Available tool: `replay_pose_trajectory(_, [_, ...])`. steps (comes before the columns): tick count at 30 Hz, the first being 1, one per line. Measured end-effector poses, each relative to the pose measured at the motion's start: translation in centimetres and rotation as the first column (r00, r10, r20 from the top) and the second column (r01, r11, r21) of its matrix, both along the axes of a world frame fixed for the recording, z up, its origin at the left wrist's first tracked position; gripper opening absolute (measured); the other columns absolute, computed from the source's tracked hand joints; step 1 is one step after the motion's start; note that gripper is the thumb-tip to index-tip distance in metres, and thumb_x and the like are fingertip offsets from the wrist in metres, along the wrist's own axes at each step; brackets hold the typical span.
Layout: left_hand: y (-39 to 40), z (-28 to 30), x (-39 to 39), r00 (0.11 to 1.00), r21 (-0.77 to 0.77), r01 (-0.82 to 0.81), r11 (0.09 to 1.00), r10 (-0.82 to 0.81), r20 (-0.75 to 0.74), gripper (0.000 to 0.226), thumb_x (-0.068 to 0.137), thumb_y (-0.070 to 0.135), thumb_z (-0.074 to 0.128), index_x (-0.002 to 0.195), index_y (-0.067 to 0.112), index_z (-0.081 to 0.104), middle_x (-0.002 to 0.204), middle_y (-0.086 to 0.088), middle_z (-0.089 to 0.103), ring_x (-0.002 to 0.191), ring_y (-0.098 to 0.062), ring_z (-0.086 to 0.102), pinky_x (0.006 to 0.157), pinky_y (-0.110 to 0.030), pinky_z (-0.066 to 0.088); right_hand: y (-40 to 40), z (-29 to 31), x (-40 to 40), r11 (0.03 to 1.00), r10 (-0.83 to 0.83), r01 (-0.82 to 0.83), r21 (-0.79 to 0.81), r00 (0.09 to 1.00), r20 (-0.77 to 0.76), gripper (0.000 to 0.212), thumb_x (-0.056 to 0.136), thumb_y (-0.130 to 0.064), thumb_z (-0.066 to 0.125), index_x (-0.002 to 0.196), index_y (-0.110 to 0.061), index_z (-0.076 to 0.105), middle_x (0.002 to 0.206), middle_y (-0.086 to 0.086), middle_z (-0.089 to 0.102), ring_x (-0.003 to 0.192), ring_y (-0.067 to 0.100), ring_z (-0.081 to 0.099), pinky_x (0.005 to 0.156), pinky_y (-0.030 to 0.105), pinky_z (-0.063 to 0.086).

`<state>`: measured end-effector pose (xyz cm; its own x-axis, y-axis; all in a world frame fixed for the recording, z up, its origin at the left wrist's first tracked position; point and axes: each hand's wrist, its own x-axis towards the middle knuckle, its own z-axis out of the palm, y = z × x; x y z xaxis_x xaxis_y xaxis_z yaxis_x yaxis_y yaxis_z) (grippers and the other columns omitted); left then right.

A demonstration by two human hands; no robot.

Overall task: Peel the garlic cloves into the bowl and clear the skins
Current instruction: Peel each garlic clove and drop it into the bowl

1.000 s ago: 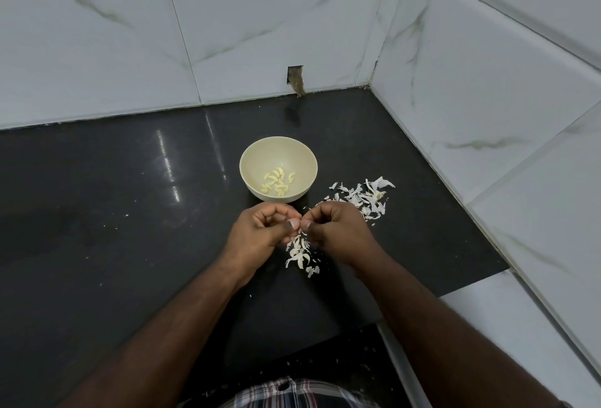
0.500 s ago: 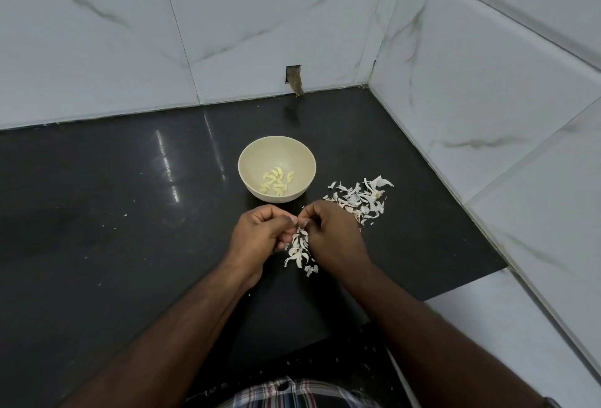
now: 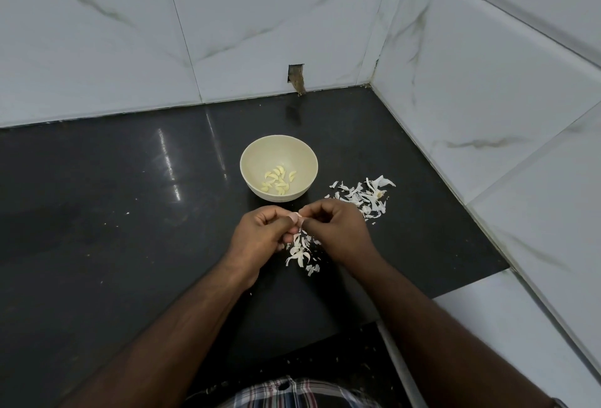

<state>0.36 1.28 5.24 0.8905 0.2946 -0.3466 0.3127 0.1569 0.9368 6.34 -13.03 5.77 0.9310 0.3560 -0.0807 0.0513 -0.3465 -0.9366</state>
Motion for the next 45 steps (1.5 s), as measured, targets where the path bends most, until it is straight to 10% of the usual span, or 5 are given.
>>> replay_pose_trajectory(12, [0.3, 0.4, 0.0, 0.998, 0.091, 0.049, 0.995, -0.053, 0.045, 0.013, 0.088, 0.004, 0.068, 0.079, 0.011, 0.075, 0.073, -0.015, 0.066, 0.066, -0.018, 0.056, 0.055, -0.020, 0.043, -0.8, 1.1, 0.1, 0.971, 0.034, -0.009, 0.238, 0.994, -0.101, 0.024, 0.081, 0.012, 0.072, 0.097, -0.006, 0.072, 0.078, 0.004, 0.070, 0.070, 0.007, 0.065, 0.068, 0.020, 0.054])
replay_pose_trajectory(29, [0.2, 0.8, 0.0, 0.995, 0.101, 0.095, 0.990, -0.098, 0.029, 0.006, 0.090, 0.015, 0.073, 0.085, 0.016, 0.077, 0.072, -0.010, 0.059, 0.068, -0.018, 0.052, 0.052, -0.020, 0.040, -1.2, 0.3, 0.6, 0.995, 0.094, -0.095, 0.025, 0.994, 0.048, 0.026, 0.082, -0.001, 0.071, 0.085, -0.026, 0.065, 0.085, 0.002, 0.070, 0.076, 0.012, 0.063, 0.074, 0.037, 0.055])
replay_pose_trajectory(41, [0.1, 0.6, -0.1, 0.986, 0.171, 0.074, 0.982, -0.097, 0.133, 0.018, 0.086, 0.009, 0.076, 0.087, 0.025, 0.081, 0.083, -0.014, 0.075, 0.077, -0.025, 0.068, 0.087, -0.052, 0.056, -0.7, 0.7, 0.2, 0.935, 0.050, 0.109, 0.337, 0.901, -0.431, 0.024, 0.085, 0.019, 0.054, 0.099, -0.001, 0.058, 0.072, 0.007, 0.062, 0.061, 0.017, 0.053, 0.059, 0.031, 0.044])
replay_pose_trajectory(45, [-0.1, 0.9, -0.2, 0.995, 0.116, 0.049, 0.992, -0.059, 0.082, 0.010, 0.087, 0.009, 0.075, 0.094, 0.016, 0.079, 0.083, -0.012, 0.076, 0.073, -0.020, 0.066, 0.076, -0.041, 0.058, -0.7, 0.6, 0.1, 0.979, 0.042, 0.007, 0.204, 0.970, -0.238, 0.021, 0.087, 0.012, 0.061, 0.092, -0.008, 0.061, 0.080, 0.008, 0.064, 0.066, 0.011, 0.058, 0.062, 0.026, 0.050])
